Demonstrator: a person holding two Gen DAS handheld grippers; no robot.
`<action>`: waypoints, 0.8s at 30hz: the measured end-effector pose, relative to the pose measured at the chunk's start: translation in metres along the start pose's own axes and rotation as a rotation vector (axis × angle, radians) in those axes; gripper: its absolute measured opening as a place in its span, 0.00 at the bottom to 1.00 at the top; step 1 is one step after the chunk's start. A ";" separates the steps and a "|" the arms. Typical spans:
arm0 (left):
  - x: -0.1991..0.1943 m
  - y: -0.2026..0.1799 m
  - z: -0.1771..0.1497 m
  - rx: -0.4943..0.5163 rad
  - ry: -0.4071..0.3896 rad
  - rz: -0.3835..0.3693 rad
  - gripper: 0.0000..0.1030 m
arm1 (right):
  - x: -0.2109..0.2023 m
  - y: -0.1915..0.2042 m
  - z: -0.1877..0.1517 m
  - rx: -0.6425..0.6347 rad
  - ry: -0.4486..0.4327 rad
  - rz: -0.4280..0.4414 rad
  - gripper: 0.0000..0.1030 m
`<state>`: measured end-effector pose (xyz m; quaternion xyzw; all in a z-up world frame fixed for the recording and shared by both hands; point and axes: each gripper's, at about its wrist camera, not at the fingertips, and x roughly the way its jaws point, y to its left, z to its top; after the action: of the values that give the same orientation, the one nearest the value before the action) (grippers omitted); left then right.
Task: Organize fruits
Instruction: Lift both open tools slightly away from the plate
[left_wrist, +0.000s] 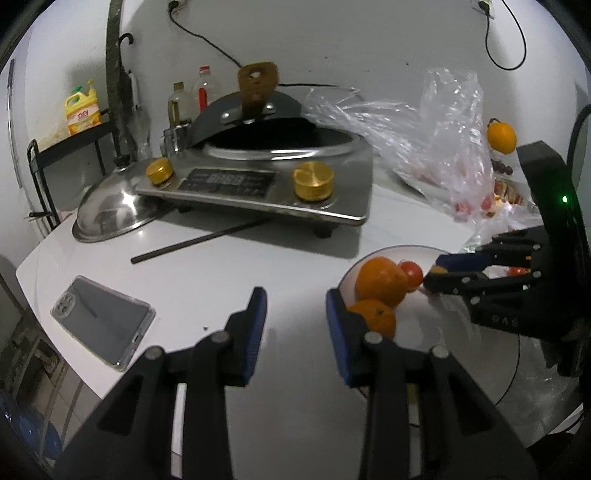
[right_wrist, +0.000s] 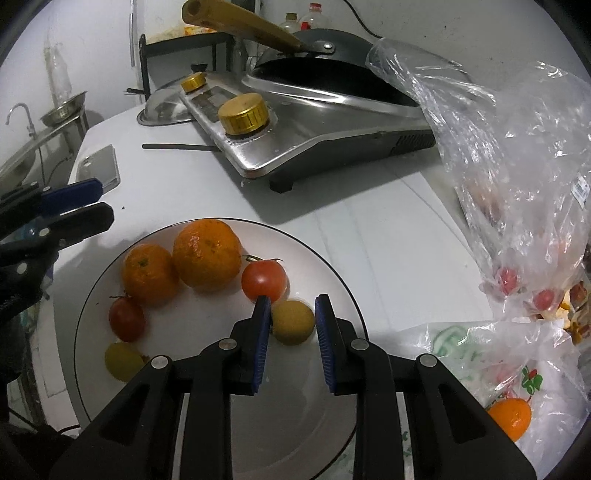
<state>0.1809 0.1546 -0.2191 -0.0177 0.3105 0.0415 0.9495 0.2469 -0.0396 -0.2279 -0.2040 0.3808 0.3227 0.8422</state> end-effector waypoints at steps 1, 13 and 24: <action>0.000 0.002 -0.001 -0.006 0.001 0.000 0.34 | 0.001 0.000 0.000 0.000 0.002 -0.002 0.26; -0.007 -0.002 -0.004 -0.012 0.000 -0.013 0.34 | -0.008 -0.002 0.001 0.009 -0.010 -0.015 0.27; -0.015 -0.008 -0.009 -0.015 -0.001 -0.024 0.34 | -0.016 0.000 -0.012 0.004 0.013 -0.023 0.36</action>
<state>0.1645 0.1452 -0.2175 -0.0285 0.3096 0.0325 0.9499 0.2325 -0.0529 -0.2230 -0.2088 0.3847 0.3107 0.8437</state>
